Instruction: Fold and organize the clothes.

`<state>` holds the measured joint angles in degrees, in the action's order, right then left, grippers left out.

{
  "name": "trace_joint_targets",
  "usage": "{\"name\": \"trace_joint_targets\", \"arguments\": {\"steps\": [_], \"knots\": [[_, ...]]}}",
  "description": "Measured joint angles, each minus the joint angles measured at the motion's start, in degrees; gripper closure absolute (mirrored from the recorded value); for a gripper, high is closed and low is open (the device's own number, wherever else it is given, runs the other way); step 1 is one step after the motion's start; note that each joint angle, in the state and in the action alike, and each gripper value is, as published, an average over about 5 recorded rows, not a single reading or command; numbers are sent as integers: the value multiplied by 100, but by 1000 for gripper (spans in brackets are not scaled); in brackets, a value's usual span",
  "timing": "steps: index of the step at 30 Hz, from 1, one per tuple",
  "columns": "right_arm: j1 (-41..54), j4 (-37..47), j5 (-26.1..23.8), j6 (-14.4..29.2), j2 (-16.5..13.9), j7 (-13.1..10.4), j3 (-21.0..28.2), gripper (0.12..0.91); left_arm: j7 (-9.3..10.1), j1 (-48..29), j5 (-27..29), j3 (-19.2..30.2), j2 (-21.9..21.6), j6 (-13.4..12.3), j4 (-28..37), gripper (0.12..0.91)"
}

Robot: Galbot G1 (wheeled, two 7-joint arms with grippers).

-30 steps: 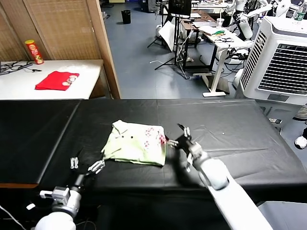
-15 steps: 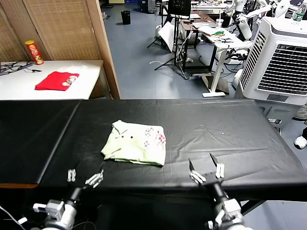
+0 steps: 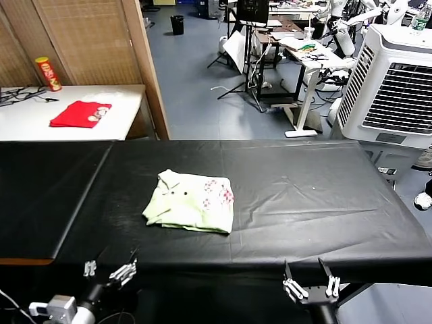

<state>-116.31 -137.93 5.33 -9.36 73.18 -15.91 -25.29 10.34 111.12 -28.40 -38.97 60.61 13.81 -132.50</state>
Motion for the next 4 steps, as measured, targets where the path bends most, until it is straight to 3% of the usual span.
{"name": "trace_joint_targets", "arguments": {"steps": [4], "knots": [[-78,-26,0,1,5,-8,1,227,-18,55,0,-27,6,9,-40,232]]}}
